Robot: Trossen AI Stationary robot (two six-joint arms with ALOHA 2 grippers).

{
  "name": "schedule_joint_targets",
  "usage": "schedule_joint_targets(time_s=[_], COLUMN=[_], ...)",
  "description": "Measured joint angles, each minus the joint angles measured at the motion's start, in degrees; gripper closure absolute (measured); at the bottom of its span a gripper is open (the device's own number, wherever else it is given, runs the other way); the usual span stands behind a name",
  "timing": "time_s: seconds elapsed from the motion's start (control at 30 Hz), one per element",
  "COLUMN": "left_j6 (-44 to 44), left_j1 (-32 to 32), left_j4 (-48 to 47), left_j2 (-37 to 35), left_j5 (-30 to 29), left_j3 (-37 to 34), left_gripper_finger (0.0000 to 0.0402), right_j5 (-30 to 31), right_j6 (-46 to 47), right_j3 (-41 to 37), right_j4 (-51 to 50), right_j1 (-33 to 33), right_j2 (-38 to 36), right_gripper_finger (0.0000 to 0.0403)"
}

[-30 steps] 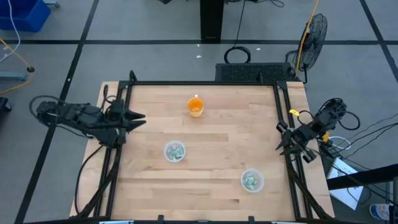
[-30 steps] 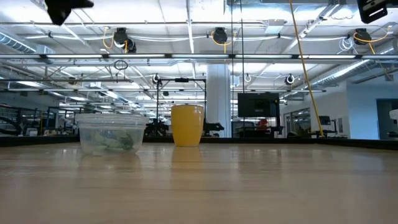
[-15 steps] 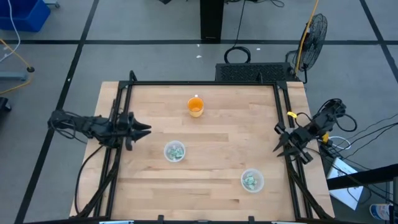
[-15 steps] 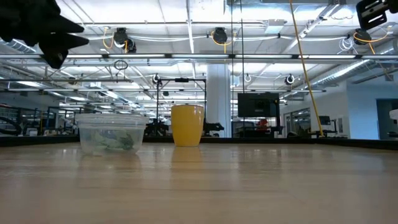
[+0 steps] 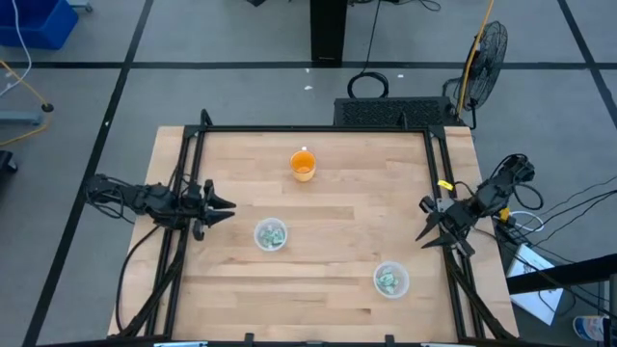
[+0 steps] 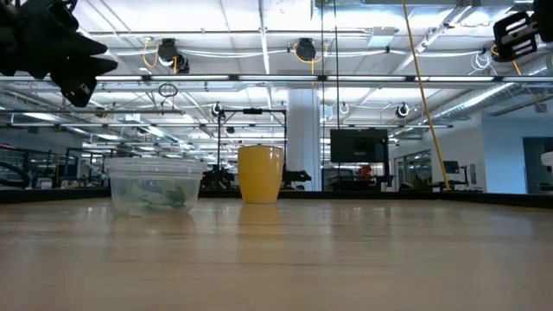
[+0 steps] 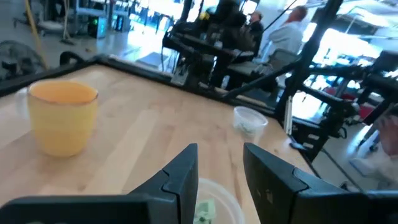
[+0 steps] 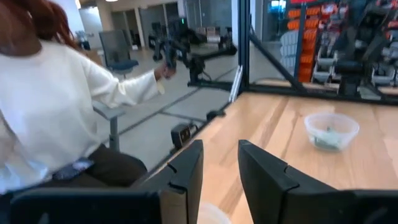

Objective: Pick and place Stevia / Truvia into bins
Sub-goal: Return to Home Position

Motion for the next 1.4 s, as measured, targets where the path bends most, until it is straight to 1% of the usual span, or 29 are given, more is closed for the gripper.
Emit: schedule_joint_targets(time_s=[0.1,0.33,0.37,0.5,0.57,0.67,0.93,1.1,1.4], left_j6=[1.5,5.5,6.6,13.9,16.2,18.3,16.6,16.2,16.1], left_j1=[0.0,0.0,0.0,0.0,0.0,0.0,0.0,0.0,0.0], left_j4=[3.2,5.2,5.7,7.5,9.6,9.0,8.3,8.3,8.3], left_j2=[0.0,0.0,0.0,0.1,0.1,0.0,0.1,0.1,0.1], left_j5=[1.2,6.2,7.7,16.0,18.5,21.3,20.3,18.0,17.4], left_j3=[-0.7,-1.1,-1.1,-1.1,-1.1,-1.1,-1.1,-1.1,-1.1], left_gripper_finger=[0.0270,0.0270,0.0270,0.0270,0.0270,0.0270,0.0270,0.0270,0.0270], right_j5=[0.0,0.0,-0.1,0.4,0.1,-0.2,-0.1,-0.1,-0.1], right_j6=[-0.1,-0.2,-0.2,-0.2,-0.2,-0.2,-0.2,-0.2,-0.2], right_j3=[-2.3,-10.7,-12.3,-12.2,-12.2,-12.3,-12.7,-12.7,-12.6], right_j4=[-0.1,0.2,1.0,2.1,5.1,8.3,16.6,16.5,16.7], right_j1=[0.0,0.0,0.0,0.0,0.0,0.0,0.0,0.0,0.0], right_j2=[0.0,0.1,0.1,2.5,2.7,3.4,3.4,3.4,3.4], right_gripper_finger=[0.0308,0.0307,0.0307,0.0309,0.0309,0.0307,0.0308,0.0309,0.0309])
